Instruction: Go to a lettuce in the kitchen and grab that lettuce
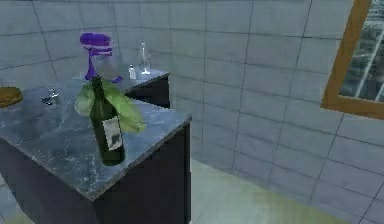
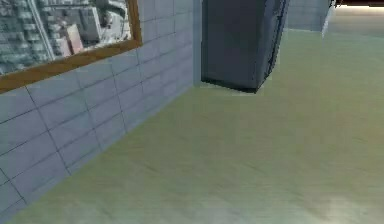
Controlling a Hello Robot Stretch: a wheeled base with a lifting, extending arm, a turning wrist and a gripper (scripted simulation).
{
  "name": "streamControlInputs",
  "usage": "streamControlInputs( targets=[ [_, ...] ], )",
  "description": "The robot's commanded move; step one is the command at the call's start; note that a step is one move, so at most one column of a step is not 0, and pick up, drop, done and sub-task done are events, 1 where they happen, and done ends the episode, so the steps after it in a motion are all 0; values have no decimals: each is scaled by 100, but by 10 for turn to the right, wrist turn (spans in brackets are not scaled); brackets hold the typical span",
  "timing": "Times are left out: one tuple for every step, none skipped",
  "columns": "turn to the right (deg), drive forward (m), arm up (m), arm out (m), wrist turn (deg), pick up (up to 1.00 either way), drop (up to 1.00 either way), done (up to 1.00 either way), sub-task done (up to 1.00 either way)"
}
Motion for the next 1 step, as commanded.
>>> streamControlInputs(
  targets=[
    [-450,0,0,0,0,0,0,0,0]
  ],
)
